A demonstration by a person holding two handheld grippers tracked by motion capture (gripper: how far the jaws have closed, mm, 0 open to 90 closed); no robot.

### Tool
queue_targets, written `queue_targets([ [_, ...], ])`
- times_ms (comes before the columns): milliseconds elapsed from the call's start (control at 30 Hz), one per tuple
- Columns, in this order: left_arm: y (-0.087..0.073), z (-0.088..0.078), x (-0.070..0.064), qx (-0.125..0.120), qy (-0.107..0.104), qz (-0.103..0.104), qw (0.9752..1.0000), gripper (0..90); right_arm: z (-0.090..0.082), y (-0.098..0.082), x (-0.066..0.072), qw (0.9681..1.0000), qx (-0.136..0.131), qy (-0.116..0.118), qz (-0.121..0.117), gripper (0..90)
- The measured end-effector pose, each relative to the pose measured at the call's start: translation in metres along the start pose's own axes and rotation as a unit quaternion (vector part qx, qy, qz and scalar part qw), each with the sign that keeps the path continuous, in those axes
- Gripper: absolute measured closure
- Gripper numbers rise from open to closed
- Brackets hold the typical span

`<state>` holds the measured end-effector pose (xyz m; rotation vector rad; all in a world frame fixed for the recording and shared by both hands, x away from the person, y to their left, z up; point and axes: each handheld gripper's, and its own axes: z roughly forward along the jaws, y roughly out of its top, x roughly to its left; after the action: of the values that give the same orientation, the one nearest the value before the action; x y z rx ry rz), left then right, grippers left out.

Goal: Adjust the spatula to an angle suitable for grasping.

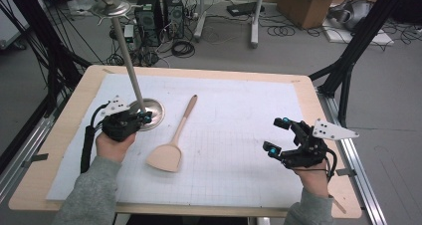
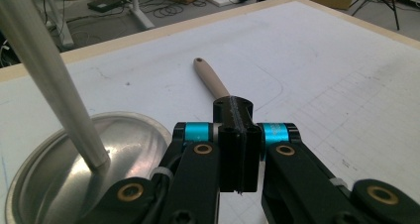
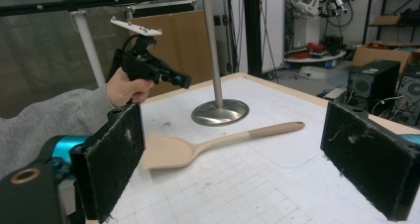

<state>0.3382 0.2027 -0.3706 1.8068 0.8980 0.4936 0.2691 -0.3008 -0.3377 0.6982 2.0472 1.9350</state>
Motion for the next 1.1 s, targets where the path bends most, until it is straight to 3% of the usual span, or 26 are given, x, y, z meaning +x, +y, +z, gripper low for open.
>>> queue_targets([
  [867,0.0,0.038,0.002,0.048,-0.008,-0.021,0.9986,89.6,0.0,0.0,0.0,1.0,-0.001,0.002,-0.003,8.8],
  [1100,0.005,0.044,0.003,0.045,-0.011,-0.022,0.9987,89.6,-0.001,0.0,-0.001,1.0,-0.003,0.001,-0.004,8.8],
])
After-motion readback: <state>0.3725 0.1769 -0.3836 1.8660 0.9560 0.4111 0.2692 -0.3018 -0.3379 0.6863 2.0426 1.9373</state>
